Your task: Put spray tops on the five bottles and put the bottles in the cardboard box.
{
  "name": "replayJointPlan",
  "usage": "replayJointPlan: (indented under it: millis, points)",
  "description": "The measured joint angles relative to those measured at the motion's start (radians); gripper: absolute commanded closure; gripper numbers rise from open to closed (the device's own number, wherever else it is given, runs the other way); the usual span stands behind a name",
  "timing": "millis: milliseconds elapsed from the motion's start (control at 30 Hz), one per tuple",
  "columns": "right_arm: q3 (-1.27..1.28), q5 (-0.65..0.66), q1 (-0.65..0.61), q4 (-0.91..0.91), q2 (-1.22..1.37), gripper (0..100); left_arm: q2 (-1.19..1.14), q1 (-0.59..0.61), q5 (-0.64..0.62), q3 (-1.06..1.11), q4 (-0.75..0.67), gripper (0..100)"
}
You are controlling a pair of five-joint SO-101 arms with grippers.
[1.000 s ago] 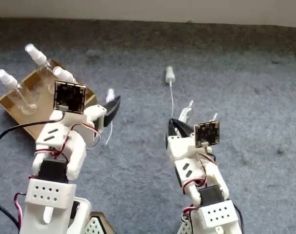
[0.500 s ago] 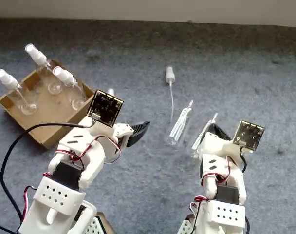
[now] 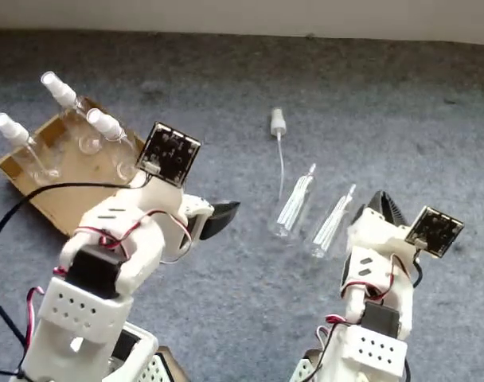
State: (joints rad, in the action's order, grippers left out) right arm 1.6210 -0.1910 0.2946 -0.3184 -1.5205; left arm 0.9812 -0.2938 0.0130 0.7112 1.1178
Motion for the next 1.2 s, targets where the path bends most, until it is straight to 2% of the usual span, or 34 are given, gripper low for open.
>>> replayJointPlan:
  millis: [200,333,533,700,867,1000,1200]
  points:
    - [0.000,0.000,0.239,-0.081,0.000,98.5,-0.290,0.000,0.000,-0.218,0.080,71]
    - [0.003,0.025,0.331,-0.101,0.000,98.5,-0.428,0.000,0.000,-0.295,0.084,71]
    - [0.052,0.195,0.385,-0.103,-0.008,98.5,-0.476,-0.078,0.000,-0.341,0.084,71]
    - [0.054,0.212,0.393,-0.103,0.002,98.5,-0.476,-0.193,0.000,-0.342,0.084,71]
    - [0.054,0.212,0.422,-0.103,0.002,98.8,-0.525,-0.233,0.000,-0.365,0.084,71]
    - [0.054,0.212,0.489,-0.112,0.002,98.9,-0.683,-0.232,0.000,-0.491,0.160,71]
    - [0.054,0.218,0.569,-0.270,0.002,98.9,-0.959,-0.239,0.000,-0.776,0.276,71]
